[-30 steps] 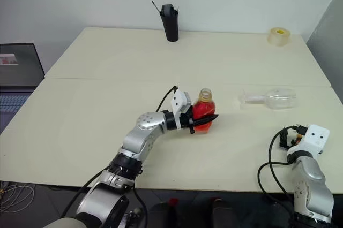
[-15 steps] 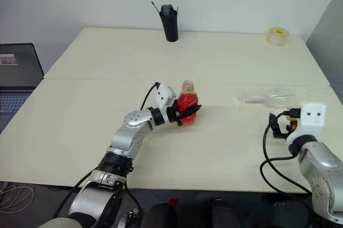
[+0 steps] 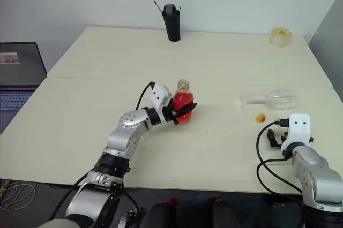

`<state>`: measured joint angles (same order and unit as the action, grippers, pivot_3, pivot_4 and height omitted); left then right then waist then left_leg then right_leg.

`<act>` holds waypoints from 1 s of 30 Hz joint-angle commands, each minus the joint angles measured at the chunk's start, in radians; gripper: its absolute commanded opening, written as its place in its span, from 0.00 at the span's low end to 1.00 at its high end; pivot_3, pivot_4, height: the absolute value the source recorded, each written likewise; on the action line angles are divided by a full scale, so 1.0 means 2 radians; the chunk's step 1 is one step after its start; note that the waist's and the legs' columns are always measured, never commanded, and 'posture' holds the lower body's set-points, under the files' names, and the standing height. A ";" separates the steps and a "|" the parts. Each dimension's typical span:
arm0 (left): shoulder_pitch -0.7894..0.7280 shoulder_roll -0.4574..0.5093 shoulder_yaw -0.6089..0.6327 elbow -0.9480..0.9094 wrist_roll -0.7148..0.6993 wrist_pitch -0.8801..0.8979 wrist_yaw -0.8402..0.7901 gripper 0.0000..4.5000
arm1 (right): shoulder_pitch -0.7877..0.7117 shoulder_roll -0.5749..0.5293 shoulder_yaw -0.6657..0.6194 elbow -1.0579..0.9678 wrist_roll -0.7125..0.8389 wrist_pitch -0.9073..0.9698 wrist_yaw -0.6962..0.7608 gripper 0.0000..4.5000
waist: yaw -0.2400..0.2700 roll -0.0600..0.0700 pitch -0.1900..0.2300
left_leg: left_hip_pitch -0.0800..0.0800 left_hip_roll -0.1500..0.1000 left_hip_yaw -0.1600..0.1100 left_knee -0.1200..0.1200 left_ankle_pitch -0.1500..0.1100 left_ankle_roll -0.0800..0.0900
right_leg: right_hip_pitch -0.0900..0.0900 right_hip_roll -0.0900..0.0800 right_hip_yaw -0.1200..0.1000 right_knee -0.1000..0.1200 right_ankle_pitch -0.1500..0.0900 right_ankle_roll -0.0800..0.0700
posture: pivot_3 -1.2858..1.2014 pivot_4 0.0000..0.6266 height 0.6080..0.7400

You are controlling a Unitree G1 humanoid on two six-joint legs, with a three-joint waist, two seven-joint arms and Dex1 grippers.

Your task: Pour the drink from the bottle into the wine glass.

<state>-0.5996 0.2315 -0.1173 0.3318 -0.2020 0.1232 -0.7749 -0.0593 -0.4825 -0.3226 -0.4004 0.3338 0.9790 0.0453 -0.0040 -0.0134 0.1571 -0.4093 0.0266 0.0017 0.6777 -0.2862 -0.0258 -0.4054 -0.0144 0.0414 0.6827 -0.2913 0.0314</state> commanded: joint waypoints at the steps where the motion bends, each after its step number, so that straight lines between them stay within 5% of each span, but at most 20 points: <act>1: -0.014 0.011 0.027 -0.015 -0.005 -0.011 0.014 0.39 | -0.029 -0.037 -0.007 -0.076 0.042 0.016 0.060 1.00 | -0.002 0.000 0.000 | 0.000 0.000 0.000 0.000 0.000 0.000 | 0.000 0.000 0.000 0.000 0.000 0.000 | 0.52 0.24 1.00; 5: -0.027 0.029 0.054 0.007 0.000 -0.017 0.043 0.39 | -0.089 -0.053 0.001 -0.154 0.157 0.040 0.143 1.00 | -0.011 0.000 0.000 | 0.000 0.000 -0.001 0.000 0.000 0.000 | 0.000 0.001 0.000 0.000 0.000 0.000 | 0.52 0.24 1.00; 10: -0.059 0.058 0.094 0.078 0.025 -0.047 0.124 0.39 | -0.195 -0.028 0.086 -0.178 0.256 0.076 0.181 1.00 | -0.013 -0.001 0.001 | 0.000 0.001 -0.002 0.000 0.000 0.000 | 0.000 0.002 -0.001 0.000 0.000 0.000 | 0.52 0.24 1.00; 18: -0.098 0.092 0.159 0.189 0.041 -0.097 0.255 0.39 | -0.286 0.057 0.228 -0.046 0.165 0.016 0.167 1.00 | -0.012 -0.001 0.001 | -0.002 0.001 -0.003 0.001 0.000 0.000 | -0.001 -0.001 -0.002 0.000 0.000 0.000 | 0.52 0.24 1.00; 30: -0.078 0.085 0.212 0.236 0.016 -0.128 0.308 0.39 | -0.307 0.084 0.264 -0.006 0.132 -0.012 0.201 1.00 | -0.013 -0.002 0.000 | -0.003 0.001 -0.003 0.001 0.001 -0.002 | -0.002 -0.002 -0.003 0.000 0.000 0.000 | 0.52 0.24 1.00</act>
<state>-0.7531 0.3964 0.2865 0.8233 -0.1536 -0.0989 -0.1638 -0.6493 -0.3212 0.2109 -0.3943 0.6016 0.9731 0.4359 -0.0293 -0.0175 0.1576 -0.4161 0.0282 -0.0043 0.6799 -0.2843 -0.0290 -0.4102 -0.0192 0.0350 0.6835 -0.2907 0.0317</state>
